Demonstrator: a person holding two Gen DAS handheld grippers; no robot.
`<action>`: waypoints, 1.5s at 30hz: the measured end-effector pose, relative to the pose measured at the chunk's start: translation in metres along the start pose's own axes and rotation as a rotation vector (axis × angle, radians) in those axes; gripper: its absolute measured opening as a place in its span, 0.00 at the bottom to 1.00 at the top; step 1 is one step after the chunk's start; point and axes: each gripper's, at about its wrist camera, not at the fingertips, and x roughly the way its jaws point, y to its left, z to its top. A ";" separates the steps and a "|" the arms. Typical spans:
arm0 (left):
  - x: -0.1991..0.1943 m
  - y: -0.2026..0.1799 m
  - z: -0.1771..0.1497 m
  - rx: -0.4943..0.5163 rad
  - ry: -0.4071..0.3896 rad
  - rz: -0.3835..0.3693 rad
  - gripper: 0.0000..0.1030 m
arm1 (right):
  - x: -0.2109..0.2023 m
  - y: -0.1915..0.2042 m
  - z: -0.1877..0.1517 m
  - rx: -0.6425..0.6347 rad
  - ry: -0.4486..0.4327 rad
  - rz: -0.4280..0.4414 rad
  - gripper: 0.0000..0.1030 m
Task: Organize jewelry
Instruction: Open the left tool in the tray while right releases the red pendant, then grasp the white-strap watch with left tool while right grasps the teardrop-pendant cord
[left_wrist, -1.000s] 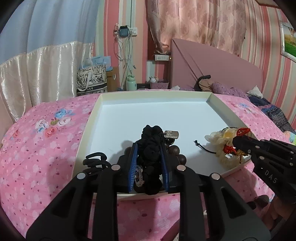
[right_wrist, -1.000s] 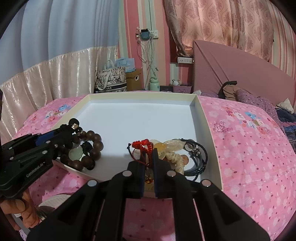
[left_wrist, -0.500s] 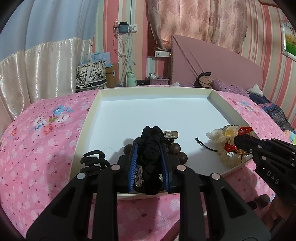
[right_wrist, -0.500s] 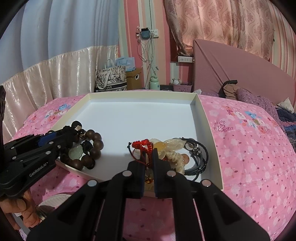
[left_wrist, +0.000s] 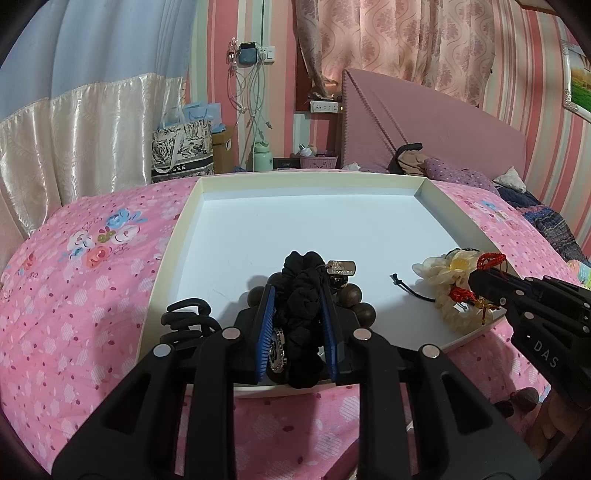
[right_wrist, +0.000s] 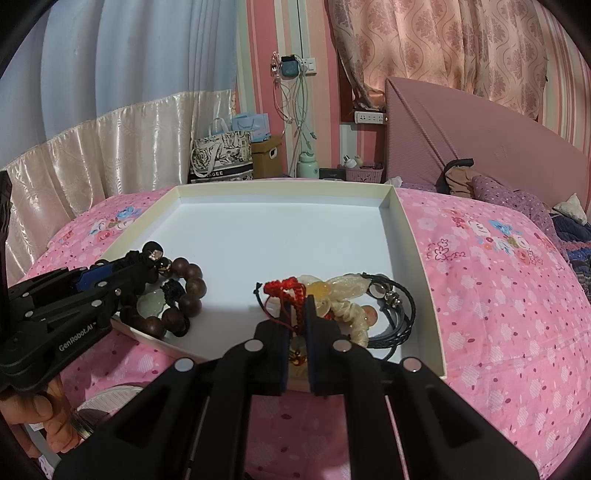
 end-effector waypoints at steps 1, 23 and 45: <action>0.000 0.000 0.000 0.000 0.000 0.000 0.22 | 0.000 0.000 0.000 0.000 -0.002 -0.002 0.06; -0.010 -0.002 -0.003 -0.004 -0.048 0.024 0.63 | -0.006 -0.005 -0.001 0.029 -0.046 -0.022 0.59; -0.010 -0.001 -0.003 -0.010 -0.048 0.025 0.65 | -0.006 -0.005 -0.002 0.036 -0.047 -0.025 0.60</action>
